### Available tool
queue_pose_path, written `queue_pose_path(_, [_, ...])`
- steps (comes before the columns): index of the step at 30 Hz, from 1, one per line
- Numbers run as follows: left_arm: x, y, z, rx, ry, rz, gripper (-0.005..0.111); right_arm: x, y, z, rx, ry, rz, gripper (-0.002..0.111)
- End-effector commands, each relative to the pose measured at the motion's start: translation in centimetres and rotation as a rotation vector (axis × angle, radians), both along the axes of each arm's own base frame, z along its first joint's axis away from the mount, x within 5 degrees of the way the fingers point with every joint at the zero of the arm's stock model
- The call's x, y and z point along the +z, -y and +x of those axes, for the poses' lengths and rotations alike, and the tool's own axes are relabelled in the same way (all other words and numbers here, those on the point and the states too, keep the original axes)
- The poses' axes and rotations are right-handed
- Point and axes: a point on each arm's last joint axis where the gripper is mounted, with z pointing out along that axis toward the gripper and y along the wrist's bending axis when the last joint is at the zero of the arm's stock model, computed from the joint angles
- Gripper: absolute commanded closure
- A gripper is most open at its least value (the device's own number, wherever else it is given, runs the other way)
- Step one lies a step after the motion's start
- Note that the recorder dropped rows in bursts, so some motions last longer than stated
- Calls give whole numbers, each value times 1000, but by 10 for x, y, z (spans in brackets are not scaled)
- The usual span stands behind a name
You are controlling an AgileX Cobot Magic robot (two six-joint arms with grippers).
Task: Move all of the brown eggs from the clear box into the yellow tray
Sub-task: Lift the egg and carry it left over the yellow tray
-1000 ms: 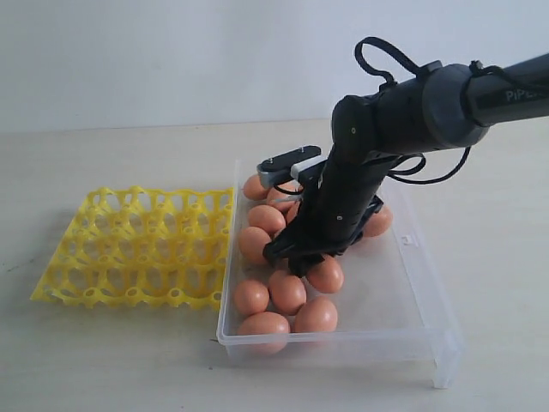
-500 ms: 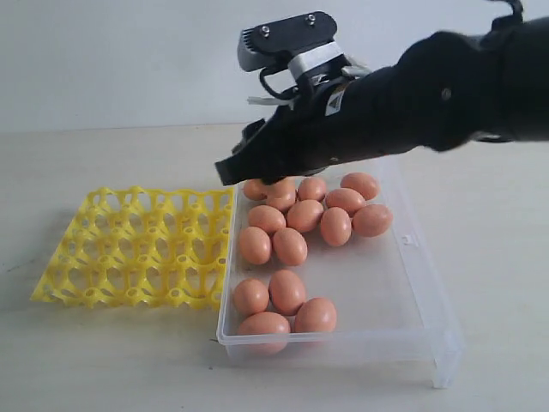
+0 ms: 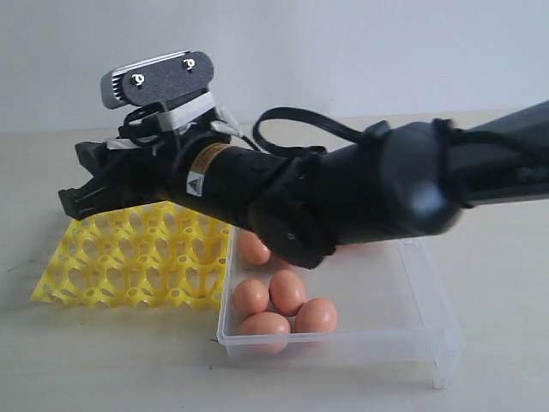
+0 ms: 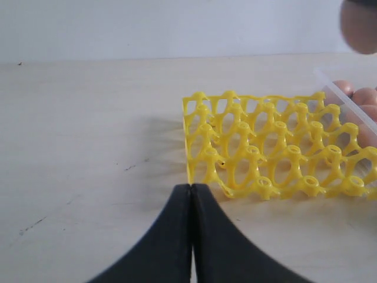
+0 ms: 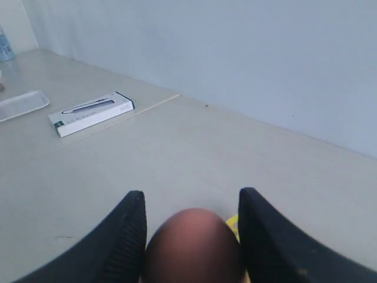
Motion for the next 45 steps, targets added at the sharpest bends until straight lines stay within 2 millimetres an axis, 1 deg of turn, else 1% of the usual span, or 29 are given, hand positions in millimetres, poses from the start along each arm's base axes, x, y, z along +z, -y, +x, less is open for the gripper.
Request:
queue_pose_path(1, [2, 0, 0, 2, 19, 0, 107, -14, -31, 24, 3, -35, -26, 108])
queue_pose_path(6, [2, 0, 0, 2, 19, 0, 107, -36, -54, 59, -41, -96, -86, 108])
queue_pose_path(9, [2, 0, 0, 2, 19, 0, 107, -49, -60, 75, -67, -135, -99, 108])
queue_pose_path(17, [2, 0, 0, 2, 19, 0, 107, -69, -72, 102, -92, -139, -62, 108])
queue_pose_path(22, [2, 0, 0, 2, 19, 1, 107, -78, -75, 111, -99, -132, -51, 108])
queue_pose_path(28, [2, 0, 0, 2, 19, 1, 107, -89, -81, 117, -95, -119, -33, 108])
queue_pose_path(32, [2, 0, 0, 1, 20, 3, 107, -98, -84, 118, -80, -96, -54, 108])
queue_pose_path(41, [2, 0, 0, 1, 20, 3, 107, -104, -77, 127, -88, -79, -57, 108])
queue_pose_path(45, [2, 0, 0, 1, 20, 3, 107, -104, -75, 130, -87, -63, -66, 108])
